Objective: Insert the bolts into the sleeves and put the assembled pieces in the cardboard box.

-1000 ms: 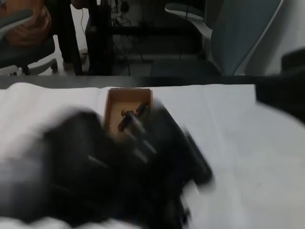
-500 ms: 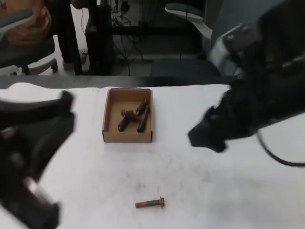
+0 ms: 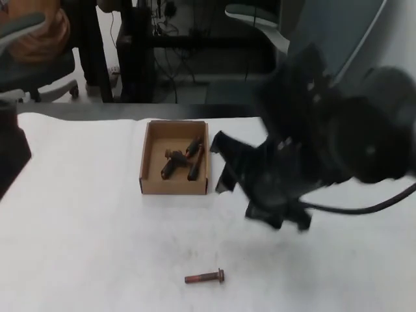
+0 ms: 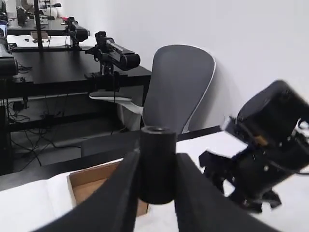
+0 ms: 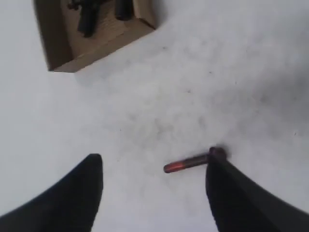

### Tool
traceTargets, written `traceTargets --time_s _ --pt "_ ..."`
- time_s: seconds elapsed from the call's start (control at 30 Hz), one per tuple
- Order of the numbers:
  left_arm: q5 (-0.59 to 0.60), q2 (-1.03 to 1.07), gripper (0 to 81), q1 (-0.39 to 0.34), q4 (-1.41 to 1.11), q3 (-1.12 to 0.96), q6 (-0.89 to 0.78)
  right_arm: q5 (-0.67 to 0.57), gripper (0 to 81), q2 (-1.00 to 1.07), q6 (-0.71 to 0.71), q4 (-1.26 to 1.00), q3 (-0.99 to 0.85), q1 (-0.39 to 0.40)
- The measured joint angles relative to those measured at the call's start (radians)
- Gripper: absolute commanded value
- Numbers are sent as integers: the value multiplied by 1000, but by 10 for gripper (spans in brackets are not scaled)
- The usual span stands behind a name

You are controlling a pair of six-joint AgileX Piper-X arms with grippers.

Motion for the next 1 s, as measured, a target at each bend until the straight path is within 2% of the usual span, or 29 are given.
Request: traceTargets --time_s 0.1,0.2,0.27,0.37,0.47,0.57,0.73,1.0 --pt "0 0 18 0 -39 -8 3 13 582 63 210 -19 -4 56" --pt "-10 0 18 0 -51 -31 3 -3 582 134 359 -41 -10 102" --pt "-30 -6 18 0 -47 -43 12 -22 582 178 422 -60 -13 121" --pt "-131 -35 18 0 15 -62 65 -22 582 249 508 -47 -32 144" --pt "-215 -87 18 0 70 -73 129 -6 540 269 547 14 -44 144" --pt "-250 -160 18 0 83 -80 174 18 503 270 559 76 -44 134" --pt "-288 -207 18 0 82 -93 215 30 504 271 562 85 -45 97" --pt "-291 -207 18 0 82 -93 265 21 504 319 577 -36 -52 67"
